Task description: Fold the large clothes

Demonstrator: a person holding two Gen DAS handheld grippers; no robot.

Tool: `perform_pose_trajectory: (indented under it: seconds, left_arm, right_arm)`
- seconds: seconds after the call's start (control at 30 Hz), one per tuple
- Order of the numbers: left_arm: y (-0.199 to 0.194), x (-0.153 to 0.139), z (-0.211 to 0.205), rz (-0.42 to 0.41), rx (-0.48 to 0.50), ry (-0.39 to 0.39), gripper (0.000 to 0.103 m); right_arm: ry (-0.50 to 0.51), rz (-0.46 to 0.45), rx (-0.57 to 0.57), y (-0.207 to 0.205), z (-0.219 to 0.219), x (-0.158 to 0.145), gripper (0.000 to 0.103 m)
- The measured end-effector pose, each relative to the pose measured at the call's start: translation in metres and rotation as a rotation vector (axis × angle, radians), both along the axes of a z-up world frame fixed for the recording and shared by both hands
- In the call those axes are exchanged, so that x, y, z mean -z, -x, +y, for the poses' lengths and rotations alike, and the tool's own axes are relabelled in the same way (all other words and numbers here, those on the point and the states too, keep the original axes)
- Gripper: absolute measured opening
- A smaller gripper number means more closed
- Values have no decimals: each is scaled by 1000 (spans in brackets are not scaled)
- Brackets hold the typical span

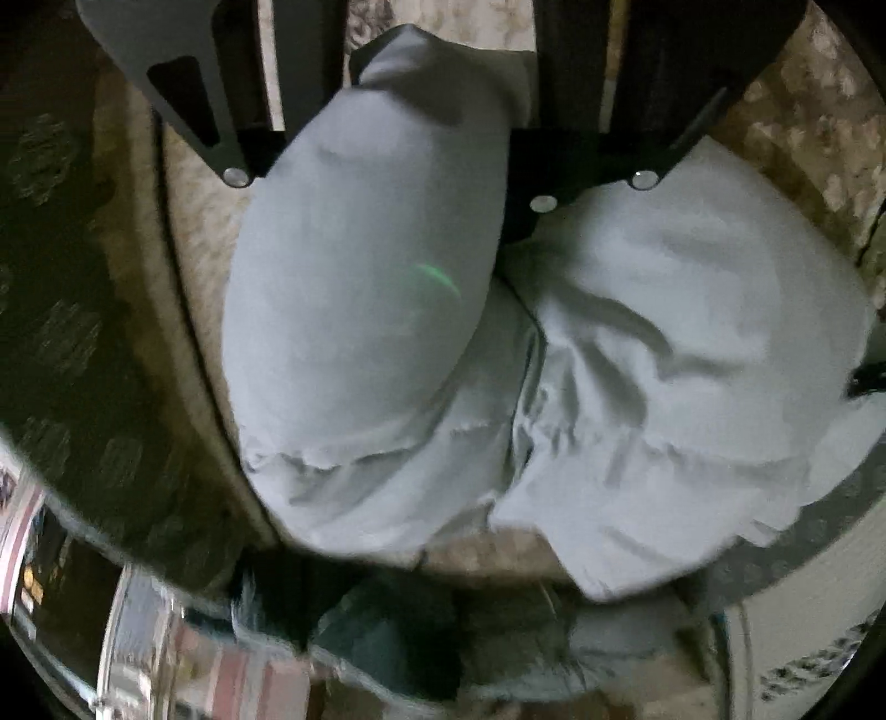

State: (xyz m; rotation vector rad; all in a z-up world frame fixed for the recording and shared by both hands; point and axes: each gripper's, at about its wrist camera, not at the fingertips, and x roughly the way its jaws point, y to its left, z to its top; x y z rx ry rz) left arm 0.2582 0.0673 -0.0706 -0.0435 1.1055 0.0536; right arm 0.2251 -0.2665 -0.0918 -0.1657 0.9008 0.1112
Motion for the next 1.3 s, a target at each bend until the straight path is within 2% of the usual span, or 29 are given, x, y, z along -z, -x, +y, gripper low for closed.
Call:
perform_pose_trajectory:
  seconds: [0.1,0.2,0.3,0.37,0.4,0.47,0.53,0.63,0.7,0.73,0.8,0.87,0.93,0.97,1.1,1.2,1.3]
  left_arm:
    - [37,-35,-18,-72,34,-8,22]
    - [97,-56,-26,-137,61,17,22]
    - [147,-57,-26,-155,59,78,23]
    - [171,-38,-26,-124,68,83,25]
    - [177,-20,-27,-94,67,78,25]
    - [183,3,-20,-32,58,71,32]
    - [183,6,-20,-33,62,83,36]
    - [182,3,-35,-48,89,34,42]
    - [183,6,-28,-54,120,30,51]
    - [186,5,-32,-53,139,25,59]
    - [192,2,-21,-59,161,24,66]
    - [205,0,-15,-72,160,22,81]
    - [226,0,-3,-92,147,21,89]
    - [256,0,14,-100,138,15,92]
    - [278,-7,35,-134,53,-16,98]
    - [311,-26,59,-182,-26,16,100]
    - [318,-41,51,-206,-27,-32,100]
  right_arm:
    - [71,-115,-40,43,3,-36,25]
    - [75,-206,-33,100,-13,-61,25]
    - [101,-239,-17,150,-31,-59,25]
    - [76,-191,8,182,-45,-42,25]
    - [54,-134,18,193,-52,-24,25]
    - [33,-54,29,196,-64,7,26]
    - [-17,8,51,198,-79,31,29]
    - [-105,29,94,202,-92,34,35]
    - [-117,34,100,201,-97,31,41]
    - [-118,47,99,200,-99,31,48]
    - [-116,53,98,197,-103,28,55]
    - [-127,52,123,210,-101,25,70]
    - [-181,49,163,222,-110,25,75]
    - [-203,41,190,227,-116,26,77]
    - [-205,5,306,247,-123,23,84]
    - [-182,-36,362,260,-117,16,86]
    - [-135,-92,368,273,-102,0,93]
